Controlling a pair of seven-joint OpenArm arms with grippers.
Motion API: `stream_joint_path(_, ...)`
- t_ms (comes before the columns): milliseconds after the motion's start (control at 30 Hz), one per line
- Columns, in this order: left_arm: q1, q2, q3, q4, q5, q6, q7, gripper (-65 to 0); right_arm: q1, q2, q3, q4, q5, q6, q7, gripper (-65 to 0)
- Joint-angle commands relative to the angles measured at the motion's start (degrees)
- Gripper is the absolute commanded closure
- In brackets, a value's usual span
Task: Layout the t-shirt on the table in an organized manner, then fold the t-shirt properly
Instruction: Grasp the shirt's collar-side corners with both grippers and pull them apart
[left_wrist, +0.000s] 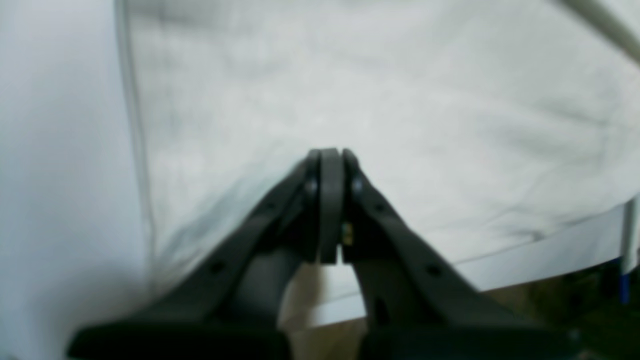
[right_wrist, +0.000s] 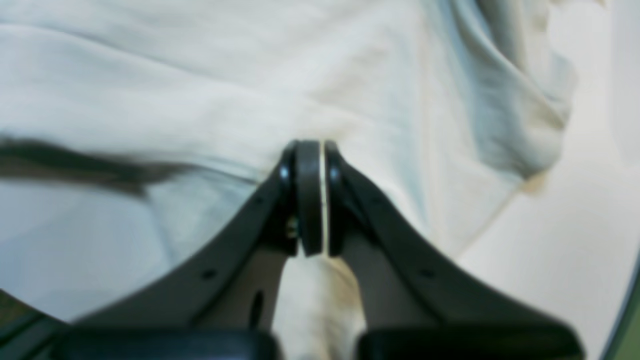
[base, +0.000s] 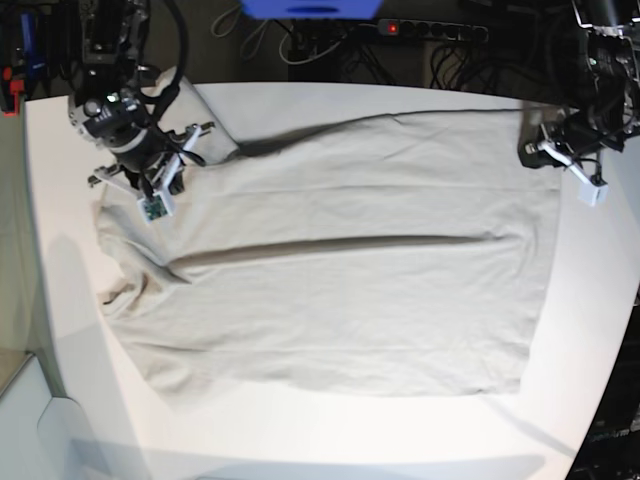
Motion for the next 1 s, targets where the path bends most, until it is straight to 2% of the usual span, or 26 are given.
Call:
stream_joint_path(0, -0.95, -1.05, -0.45, 0.81, 1.93, -0.1, -0.99, -0.2, -0.51, 0.42, 0.13, 1.16, 0.53, 0.01, 0.98, -1.8)
stream_joint_path(100, -1.13, -0.35, -0.71, 0.81, 9.23, -0.46, -1.25, -0.2, -2.01, 0.42, 0.13, 0.46, 0.53, 0.01, 0.98, -1.8)
stream_joint_path(267, -3.06, 2.02, -0.71, 0.81, 15.99, -0.54, -2.75, -0.2, -3.5, 0.59, 0.49, -1.74, 0.27, 0.01, 0.98, -1.8)
stream_joint_path(400, -3.85, 2.11, -0.71, 0.89, 16.61, -0.54, -2.57, -0.2, -4.12, 0.86, 0.49, -3.85, 0.27, 0.01, 0.98, -1.8)
stream_joint_path(467, -3.85, 2.11, -0.71, 0.98, 16.61, -0.54, -2.57, -0.2, -3.68, 2.0, 0.92, -6.66, 0.18, -0.17, 0.98, -1.8)
stream_joint_path(633, -3.85, 1.58, -0.71, 0.98, 16.96, -0.54, -2.66, -0.2, -2.18, 2.79, 5.58, -12.73, 0.18, -0.08, 1.06, -1.8)
stream_joint_path(800, -3.76, 0.44, -0.8, 0.98, 16.7, -0.54, -2.66, -0.2, -2.1, 2.79, 8.66, -11.76, 0.18, 0.01, 1.06, -1.8)
stream_joint_path(967, -3.85, 0.26, -0.8, 1.51, 16.79, -0.54, -2.66, -0.2, -5.44, 2.62, 8.22, -4.46, 0.27, 0.01, 0.98, -1.8)
